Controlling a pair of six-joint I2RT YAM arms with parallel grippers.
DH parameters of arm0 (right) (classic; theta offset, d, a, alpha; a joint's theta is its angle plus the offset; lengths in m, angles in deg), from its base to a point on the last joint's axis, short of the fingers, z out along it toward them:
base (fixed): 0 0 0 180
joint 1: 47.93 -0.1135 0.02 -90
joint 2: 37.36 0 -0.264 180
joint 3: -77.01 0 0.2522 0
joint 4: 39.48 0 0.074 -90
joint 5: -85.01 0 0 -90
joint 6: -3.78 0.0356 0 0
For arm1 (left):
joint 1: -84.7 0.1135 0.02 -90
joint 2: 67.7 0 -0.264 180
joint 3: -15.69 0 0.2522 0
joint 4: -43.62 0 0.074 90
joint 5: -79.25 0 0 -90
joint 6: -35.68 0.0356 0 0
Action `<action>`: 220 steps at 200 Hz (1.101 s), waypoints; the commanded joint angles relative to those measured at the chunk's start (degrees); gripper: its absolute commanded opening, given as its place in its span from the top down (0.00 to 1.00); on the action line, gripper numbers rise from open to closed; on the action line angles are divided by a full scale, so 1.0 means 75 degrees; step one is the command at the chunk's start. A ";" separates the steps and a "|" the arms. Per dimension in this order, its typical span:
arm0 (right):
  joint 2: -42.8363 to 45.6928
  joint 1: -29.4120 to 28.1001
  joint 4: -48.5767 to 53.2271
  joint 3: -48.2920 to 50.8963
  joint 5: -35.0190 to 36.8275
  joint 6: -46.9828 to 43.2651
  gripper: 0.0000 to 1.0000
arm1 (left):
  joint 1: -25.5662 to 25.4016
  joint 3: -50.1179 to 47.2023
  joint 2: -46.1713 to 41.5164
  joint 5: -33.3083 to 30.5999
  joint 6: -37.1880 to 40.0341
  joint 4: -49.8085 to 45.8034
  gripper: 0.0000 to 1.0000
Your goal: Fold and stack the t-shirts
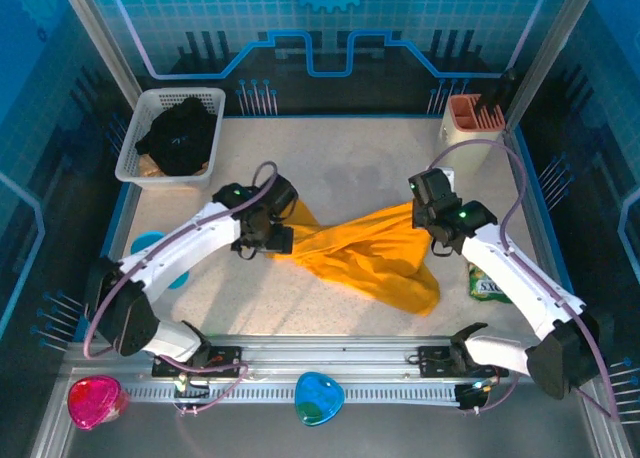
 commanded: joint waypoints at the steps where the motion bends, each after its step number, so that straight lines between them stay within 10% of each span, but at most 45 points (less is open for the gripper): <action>1: -0.0016 0.0402 0.0075 -0.0043 0.0262 0.0207 1.00 | -0.0129 -0.0698 0.0415 0.0068 -0.0289 0.0292 0.25; 105: 0.0047 0.0770 -0.0084 0.0203 -0.0257 -0.0039 1.00 | 0.0103 -0.1351 0.1494 0.1134 0.2362 0.4331 0.60; 220: 0.0030 0.0801 -0.0105 0.0206 -0.0502 -0.0176 1.00 | 0.0807 -0.0779 0.2105 0.1170 0.3004 0.4288 0.33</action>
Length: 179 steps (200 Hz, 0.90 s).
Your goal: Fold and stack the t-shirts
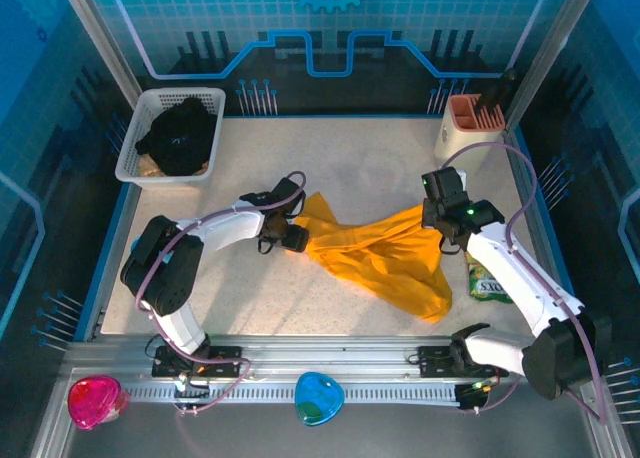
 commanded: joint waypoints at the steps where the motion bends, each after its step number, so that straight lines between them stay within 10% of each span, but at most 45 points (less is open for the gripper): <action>1: 0.0041 0.0115 -0.0080 0.0030 -0.0075 -0.0068 1.00 | 0.0056 0.0215 0.0149 0.0205 0.0235 0.0032 0.33; 69: 0.0052 0.0119 -0.0064 -0.0001 -0.0152 -0.0110 1.00 | 0.0156 0.0071 0.0559 0.0759 0.0247 0.0384 0.46; 179: 0.0082 0.0121 -0.0052 0.0070 -0.0194 -0.0069 1.00 | 0.0175 -0.0279 -0.0235 0.0314 0.0032 0.0436 1.00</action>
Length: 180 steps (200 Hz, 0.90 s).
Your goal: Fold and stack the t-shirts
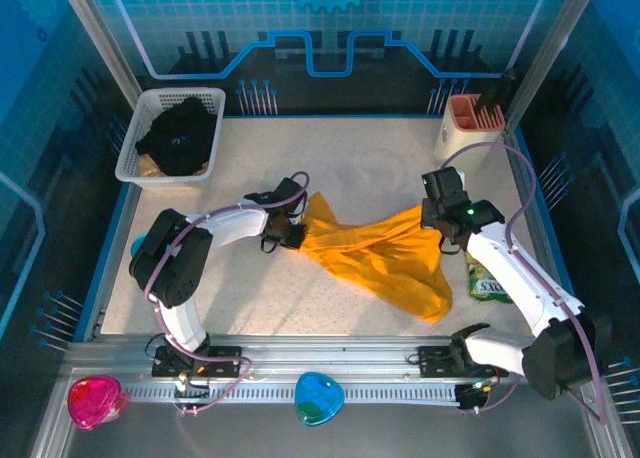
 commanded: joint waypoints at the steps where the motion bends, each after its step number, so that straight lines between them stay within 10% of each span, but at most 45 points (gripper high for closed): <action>1: 0.0082 0.0110 -0.0031 0.0067 -0.0022 -0.0023 1.00 | 0.0067 -0.0187 -0.0625 -0.0268 -0.0070 -0.0013 1.00; 90: 0.0284 0.0395 -0.0011 -0.0180 -0.0013 -0.0381 1.00 | 0.0121 0.1778 -0.3853 -0.1663 0.0333 -0.1872 1.00; 180: -0.2796 0.0711 -0.1105 -0.2432 0.0106 -0.0804 1.00 | 0.1225 1.0754 0.3817 -0.3221 0.1462 -0.3184 1.00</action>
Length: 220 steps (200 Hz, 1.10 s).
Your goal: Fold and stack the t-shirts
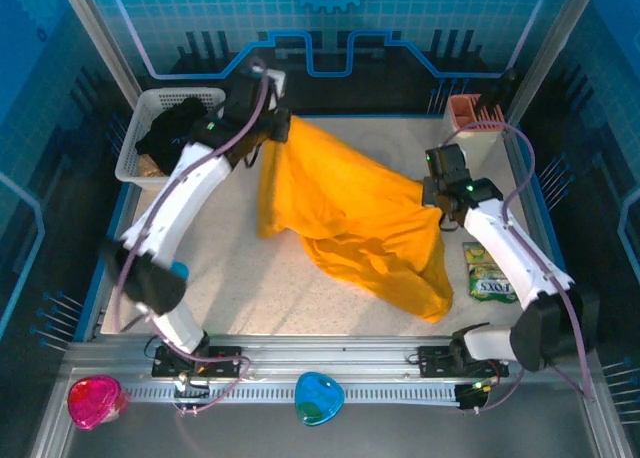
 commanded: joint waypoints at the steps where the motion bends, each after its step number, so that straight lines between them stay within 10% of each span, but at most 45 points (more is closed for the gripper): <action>1: -0.0986 0.0168 -0.0513 -0.0662 0.0188 -0.0167 1.00 | 0.0212 0.2367 0.2267 -0.0859 0.0368 -0.1156 1.00; 27: -0.2306 0.0173 -0.0539 -0.1493 0.0306 -0.0177 1.00 | 0.0365 0.5166 0.4678 -0.1595 0.0479 -0.1645 1.00; 54: -0.3246 0.0173 -0.0614 -0.2202 0.0381 -0.0117 1.00 | 0.0477 0.3468 0.4531 -0.2271 0.0964 0.0367 0.99; 86: -0.3997 0.0151 -0.0532 -0.2979 0.0377 0.0041 1.00 | 0.0485 0.1975 0.3971 -0.2078 0.1259 0.1568 0.01; 100: -0.4281 0.0117 -0.0303 -0.3397 0.0313 0.0101 0.99 | 0.0502 0.1947 0.3743 -0.1971 0.0985 0.1223 0.00; 133: -0.4237 -0.0079 0.0011 -0.3767 0.0241 -0.0010 0.41 | 0.0515 0.1063 0.2364 -0.1813 -0.0111 0.0274 0.01; 155: -0.3705 -0.0223 0.0098 -0.3501 0.0207 -0.0060 0.20 | 0.0514 -0.0166 0.0977 -0.1533 -0.0732 -0.0155 0.01; 220: -0.1170 -0.1406 0.0182 -0.0706 -0.1218 0.0113 0.22 | 0.0504 -0.5496 -0.2400 -0.0182 -0.2712 -0.1206 0.02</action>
